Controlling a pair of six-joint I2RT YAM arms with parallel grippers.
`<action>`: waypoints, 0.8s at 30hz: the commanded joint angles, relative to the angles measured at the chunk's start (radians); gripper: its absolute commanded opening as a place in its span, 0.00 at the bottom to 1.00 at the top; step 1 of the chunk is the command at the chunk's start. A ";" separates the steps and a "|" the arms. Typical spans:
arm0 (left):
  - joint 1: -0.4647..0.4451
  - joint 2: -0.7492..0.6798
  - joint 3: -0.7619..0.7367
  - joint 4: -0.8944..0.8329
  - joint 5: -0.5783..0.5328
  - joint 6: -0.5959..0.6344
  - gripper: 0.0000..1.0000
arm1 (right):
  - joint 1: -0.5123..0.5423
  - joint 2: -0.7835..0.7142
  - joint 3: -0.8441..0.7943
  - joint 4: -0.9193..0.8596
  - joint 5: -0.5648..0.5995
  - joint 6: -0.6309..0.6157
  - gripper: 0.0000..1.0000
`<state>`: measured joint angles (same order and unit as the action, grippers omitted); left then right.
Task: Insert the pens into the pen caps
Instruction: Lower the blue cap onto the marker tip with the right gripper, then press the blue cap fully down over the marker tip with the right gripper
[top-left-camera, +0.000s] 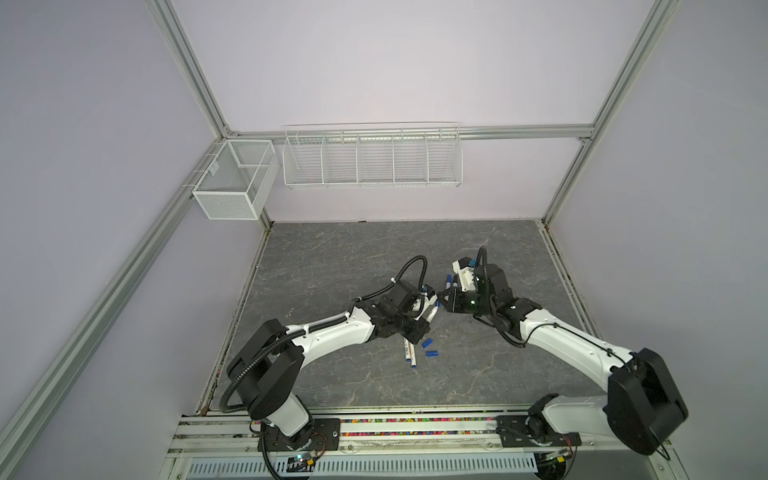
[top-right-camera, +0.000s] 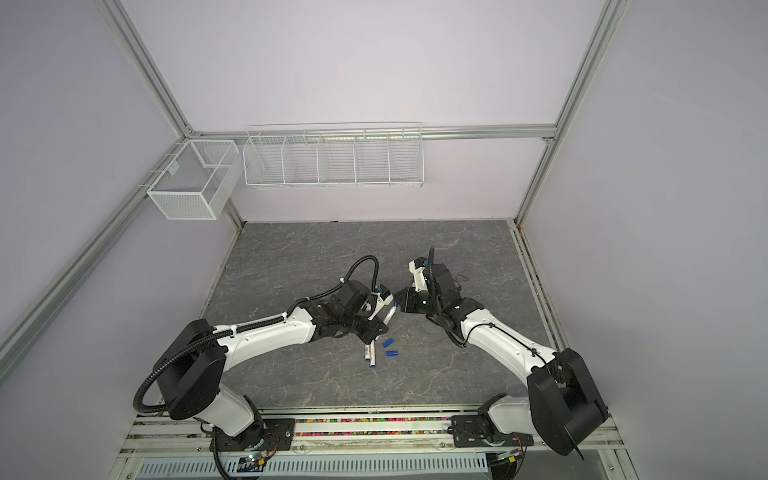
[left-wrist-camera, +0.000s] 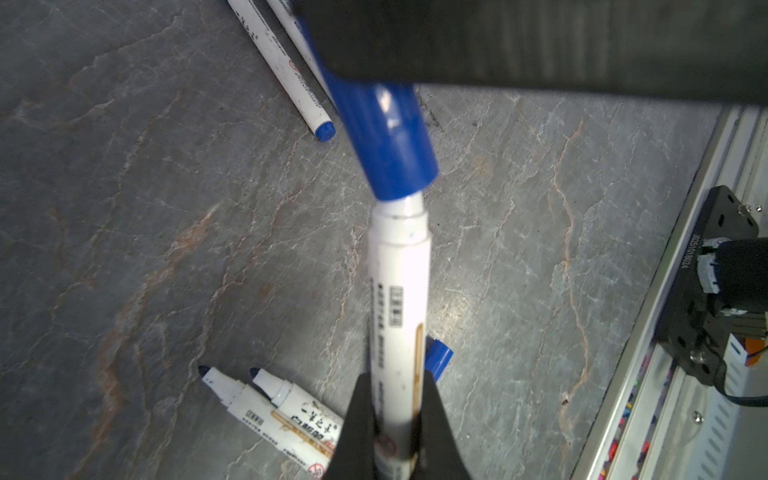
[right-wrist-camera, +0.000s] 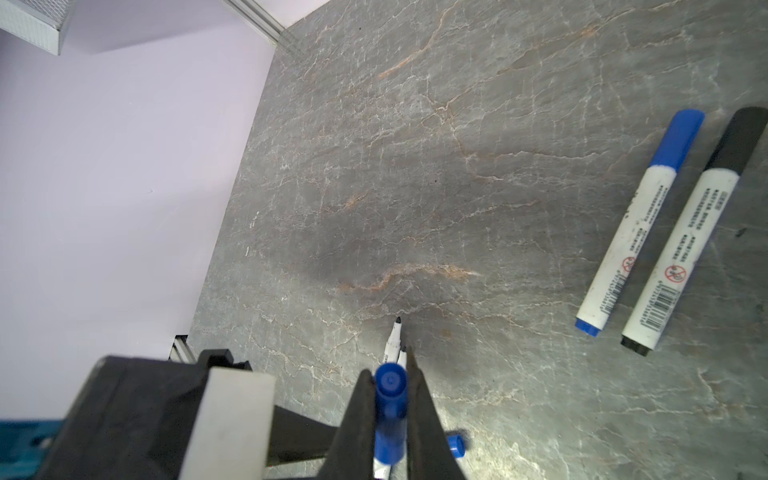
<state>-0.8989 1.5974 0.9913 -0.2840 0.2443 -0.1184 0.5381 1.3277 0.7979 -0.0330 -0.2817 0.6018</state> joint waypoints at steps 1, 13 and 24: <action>0.004 -0.001 0.030 0.012 -0.021 0.007 0.00 | 0.004 -0.026 -0.027 -0.055 -0.085 0.003 0.11; 0.008 -0.037 0.009 0.066 -0.018 -0.003 0.00 | -0.082 -0.038 -0.055 -0.146 -0.369 -0.011 0.10; 0.008 -0.036 0.006 0.068 -0.006 0.008 0.00 | -0.083 -0.026 -0.039 -0.249 -0.576 -0.120 0.11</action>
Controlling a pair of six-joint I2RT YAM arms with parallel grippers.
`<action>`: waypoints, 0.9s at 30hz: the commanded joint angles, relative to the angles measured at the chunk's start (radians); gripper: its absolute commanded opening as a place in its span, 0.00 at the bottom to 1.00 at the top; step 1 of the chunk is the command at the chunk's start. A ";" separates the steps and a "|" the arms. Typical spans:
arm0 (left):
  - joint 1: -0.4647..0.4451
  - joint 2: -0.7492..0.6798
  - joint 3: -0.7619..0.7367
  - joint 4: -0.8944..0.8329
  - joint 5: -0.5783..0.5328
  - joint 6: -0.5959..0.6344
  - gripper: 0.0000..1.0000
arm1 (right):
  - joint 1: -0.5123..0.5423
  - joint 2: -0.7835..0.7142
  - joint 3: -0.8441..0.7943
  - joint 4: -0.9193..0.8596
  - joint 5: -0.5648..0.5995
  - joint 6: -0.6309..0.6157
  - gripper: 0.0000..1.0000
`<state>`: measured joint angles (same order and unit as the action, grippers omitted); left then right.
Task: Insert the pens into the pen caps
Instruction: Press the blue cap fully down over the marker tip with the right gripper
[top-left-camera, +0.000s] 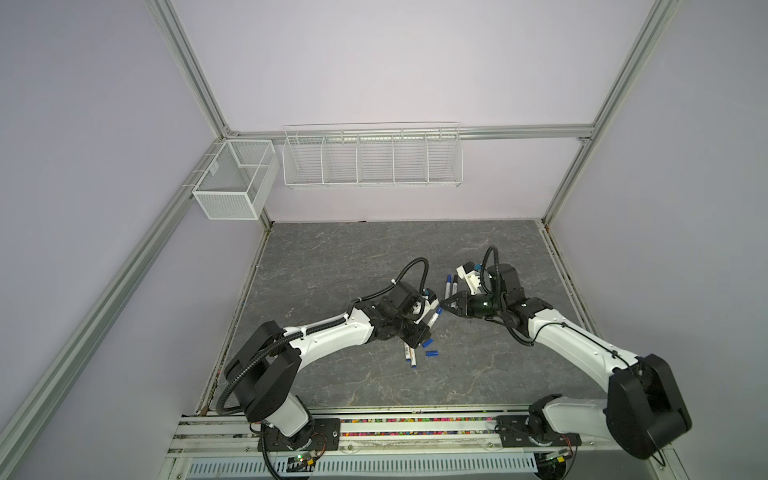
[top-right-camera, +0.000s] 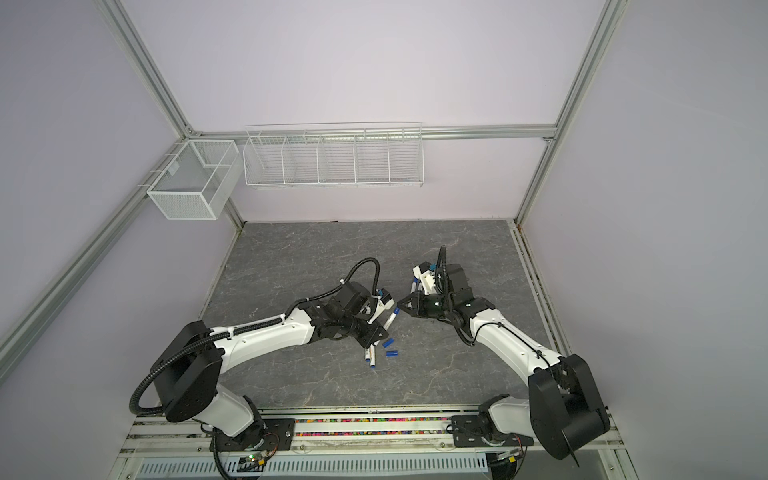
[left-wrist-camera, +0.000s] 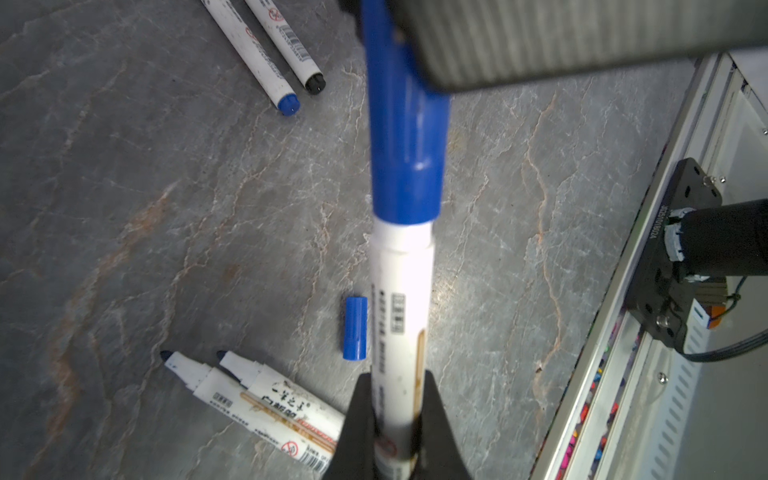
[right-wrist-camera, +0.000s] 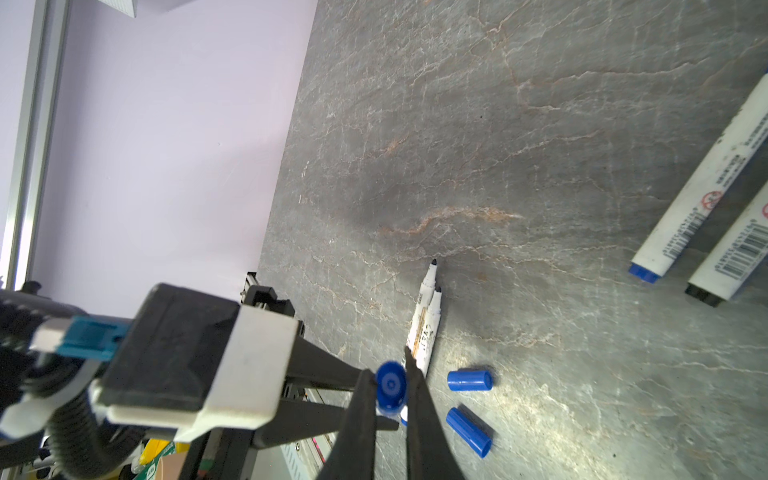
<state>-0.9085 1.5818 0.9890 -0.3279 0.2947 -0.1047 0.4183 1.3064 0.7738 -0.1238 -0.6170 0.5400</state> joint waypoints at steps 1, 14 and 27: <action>0.016 -0.021 0.009 0.113 -0.055 -0.004 0.00 | 0.037 -0.002 -0.018 -0.161 -0.256 -0.063 0.11; 0.018 -0.044 0.005 0.132 -0.043 0.015 0.00 | 0.055 0.036 -0.031 -0.181 -0.309 -0.063 0.11; 0.022 -0.066 0.038 -0.005 -0.080 0.177 0.00 | 0.054 0.029 0.061 -0.355 -0.293 -0.175 0.10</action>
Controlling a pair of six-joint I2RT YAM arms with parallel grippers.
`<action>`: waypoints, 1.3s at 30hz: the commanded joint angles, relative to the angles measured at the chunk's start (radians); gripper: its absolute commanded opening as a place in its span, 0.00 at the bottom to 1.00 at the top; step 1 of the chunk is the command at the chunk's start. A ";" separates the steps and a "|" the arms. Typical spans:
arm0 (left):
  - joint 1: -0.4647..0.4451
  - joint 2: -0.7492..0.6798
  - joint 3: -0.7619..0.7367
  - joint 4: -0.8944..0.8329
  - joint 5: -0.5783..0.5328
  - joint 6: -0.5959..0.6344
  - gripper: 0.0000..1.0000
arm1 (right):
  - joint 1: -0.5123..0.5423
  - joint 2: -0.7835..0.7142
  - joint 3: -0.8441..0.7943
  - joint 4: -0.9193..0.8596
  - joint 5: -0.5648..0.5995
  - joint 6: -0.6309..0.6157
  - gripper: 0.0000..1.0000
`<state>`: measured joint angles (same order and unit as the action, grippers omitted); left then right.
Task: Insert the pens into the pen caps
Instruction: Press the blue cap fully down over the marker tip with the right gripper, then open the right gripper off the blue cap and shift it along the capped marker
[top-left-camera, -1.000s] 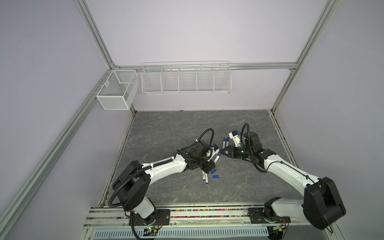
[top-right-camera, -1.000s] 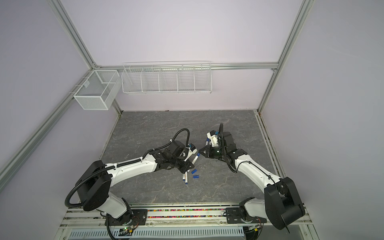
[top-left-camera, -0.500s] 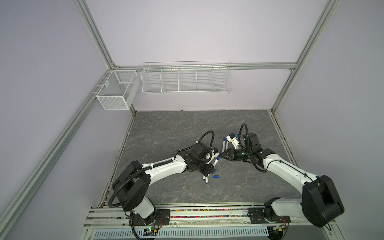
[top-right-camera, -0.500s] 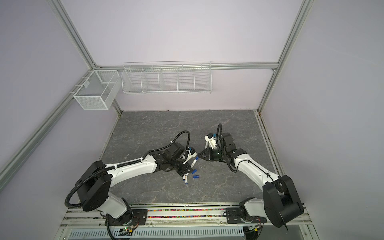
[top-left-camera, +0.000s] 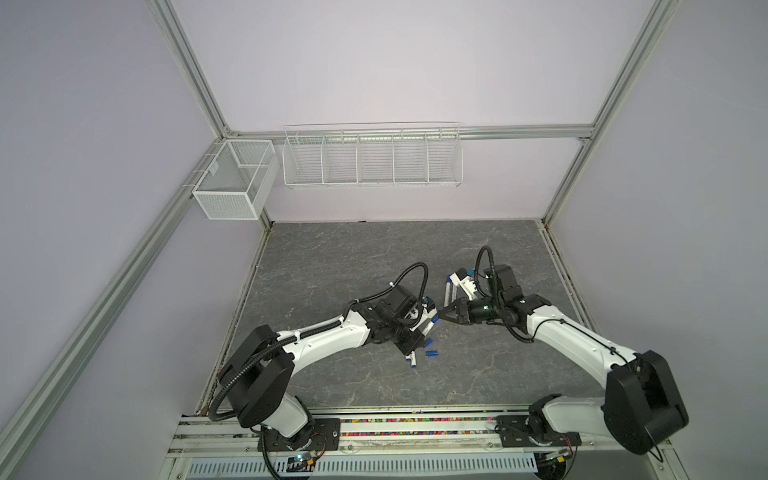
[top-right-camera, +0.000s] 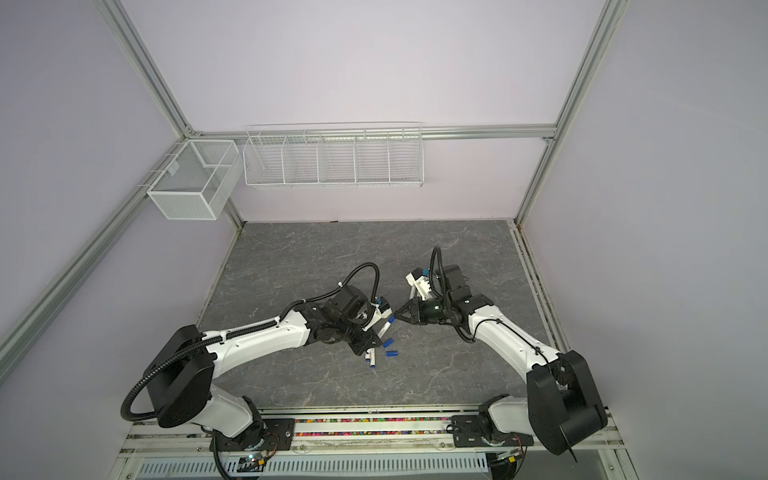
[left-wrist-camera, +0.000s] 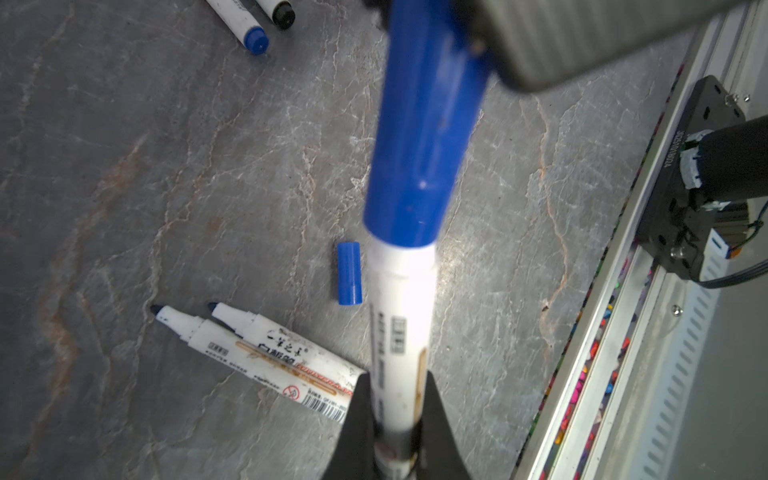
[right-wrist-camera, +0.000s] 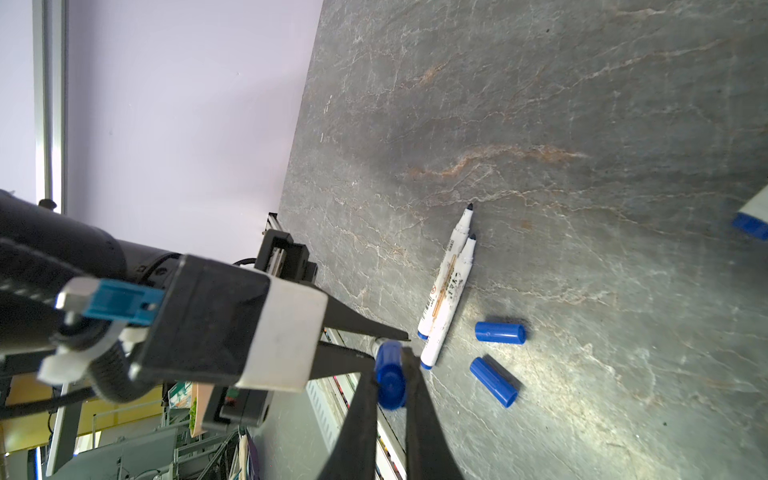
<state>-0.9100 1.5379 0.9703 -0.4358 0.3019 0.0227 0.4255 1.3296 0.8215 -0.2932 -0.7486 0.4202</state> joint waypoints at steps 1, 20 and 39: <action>0.025 -0.024 0.058 0.095 -0.091 0.063 0.00 | 0.049 0.008 0.020 -0.192 -0.162 -0.060 0.10; 0.014 -0.114 -0.014 0.121 -0.035 0.246 0.00 | 0.064 0.055 0.123 -0.284 -0.162 -0.129 0.11; 0.000 -0.161 -0.024 0.268 0.006 0.177 0.00 | 0.186 0.158 0.127 -0.240 -0.139 -0.098 0.11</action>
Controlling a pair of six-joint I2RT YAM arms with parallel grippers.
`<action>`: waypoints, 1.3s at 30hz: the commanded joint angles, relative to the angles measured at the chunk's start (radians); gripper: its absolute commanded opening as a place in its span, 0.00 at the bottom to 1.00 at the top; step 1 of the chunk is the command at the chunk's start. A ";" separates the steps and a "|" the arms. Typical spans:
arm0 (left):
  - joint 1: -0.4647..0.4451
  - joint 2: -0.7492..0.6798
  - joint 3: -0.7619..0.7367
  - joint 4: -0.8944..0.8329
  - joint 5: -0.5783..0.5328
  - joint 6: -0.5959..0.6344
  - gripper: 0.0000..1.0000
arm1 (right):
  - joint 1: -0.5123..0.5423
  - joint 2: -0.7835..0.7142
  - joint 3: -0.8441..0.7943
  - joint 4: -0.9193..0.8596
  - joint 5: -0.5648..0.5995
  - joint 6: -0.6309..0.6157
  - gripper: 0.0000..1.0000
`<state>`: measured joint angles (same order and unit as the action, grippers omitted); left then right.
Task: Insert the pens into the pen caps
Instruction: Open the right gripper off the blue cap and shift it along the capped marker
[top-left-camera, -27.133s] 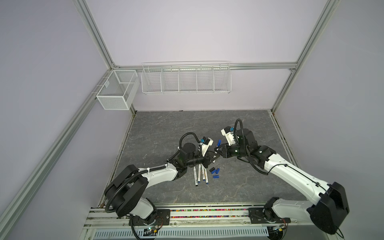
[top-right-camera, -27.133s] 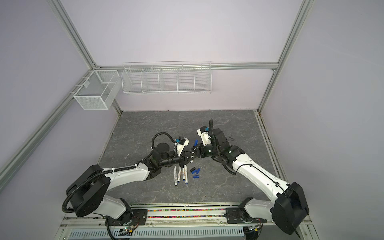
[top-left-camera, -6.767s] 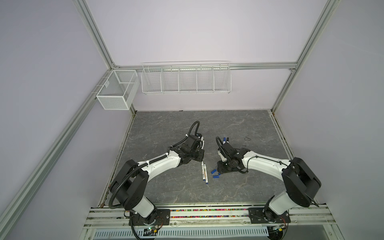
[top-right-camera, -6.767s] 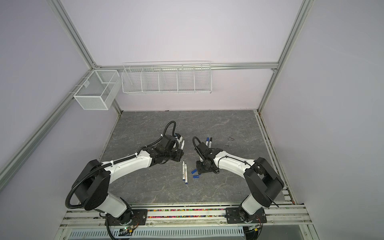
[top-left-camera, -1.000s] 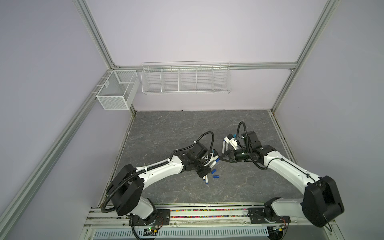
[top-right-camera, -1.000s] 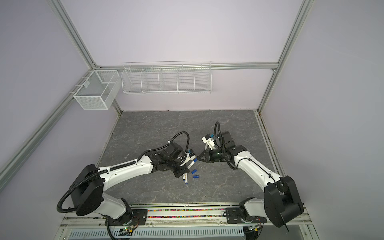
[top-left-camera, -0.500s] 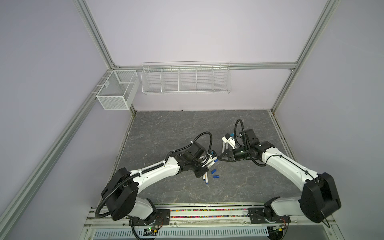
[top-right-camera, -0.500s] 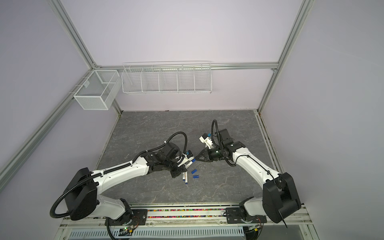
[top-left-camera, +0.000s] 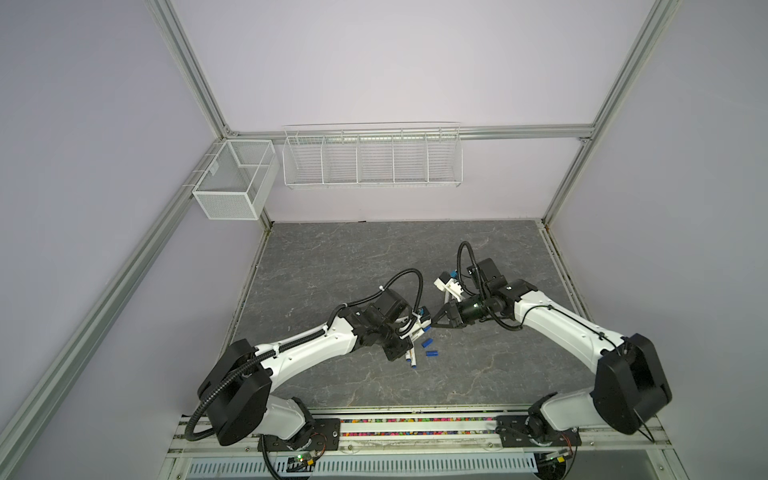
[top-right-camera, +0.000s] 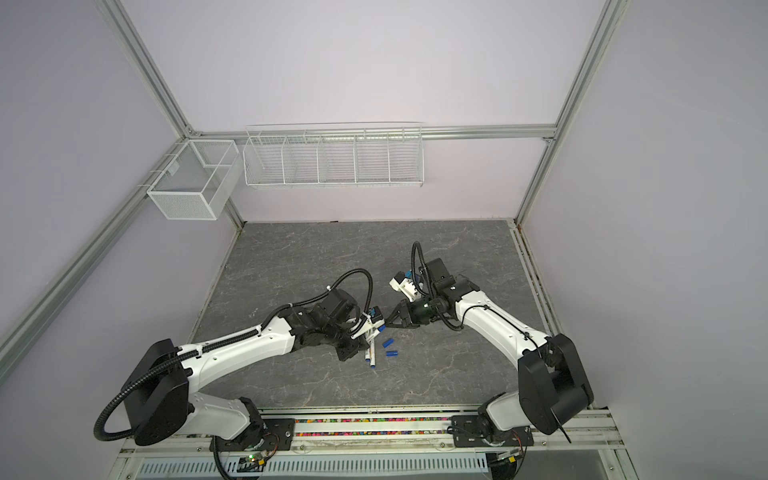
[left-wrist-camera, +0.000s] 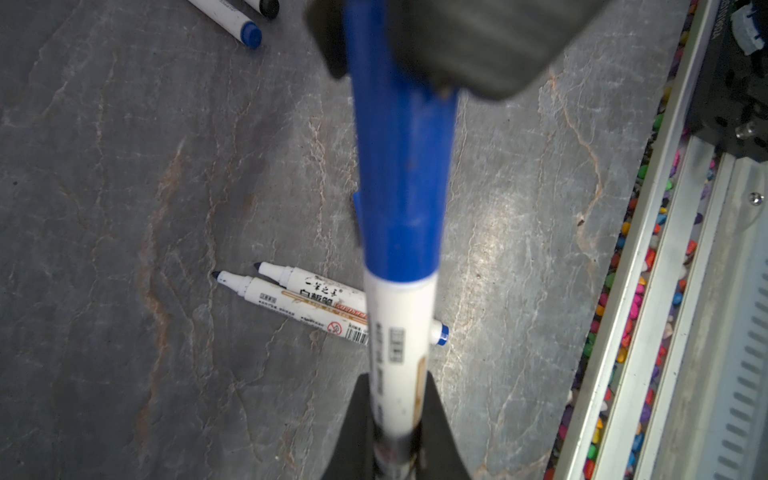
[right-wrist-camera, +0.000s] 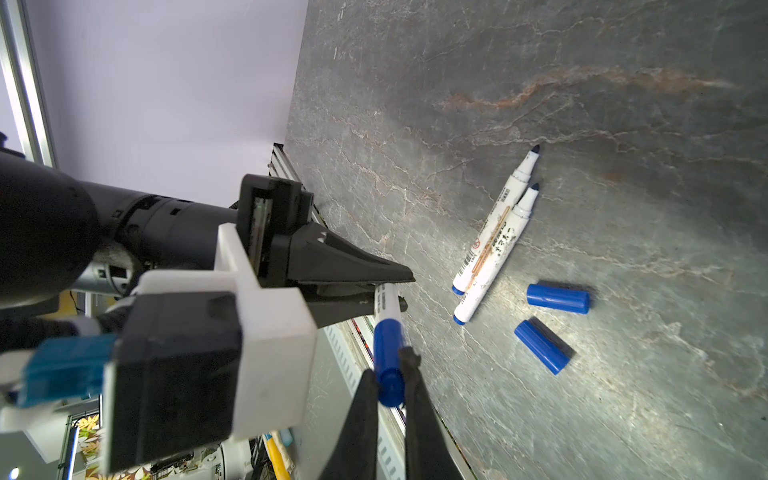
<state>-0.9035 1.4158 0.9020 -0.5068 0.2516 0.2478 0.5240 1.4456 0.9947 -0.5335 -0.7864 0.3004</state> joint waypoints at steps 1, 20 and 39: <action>-0.006 -0.041 0.044 0.368 0.060 -0.068 0.00 | 0.093 0.051 -0.058 0.024 -0.102 0.039 0.11; 0.002 -0.014 -0.072 0.572 0.131 -0.225 0.00 | -0.034 -0.101 -0.062 0.272 0.117 0.189 0.39; 0.043 0.057 -0.077 0.716 0.178 -0.367 0.00 | -0.023 -0.226 -0.166 0.316 0.265 0.248 0.33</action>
<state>-0.8787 1.4693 0.8188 0.1196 0.4026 -0.0780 0.4992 1.2320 0.8623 -0.2131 -0.5533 0.5320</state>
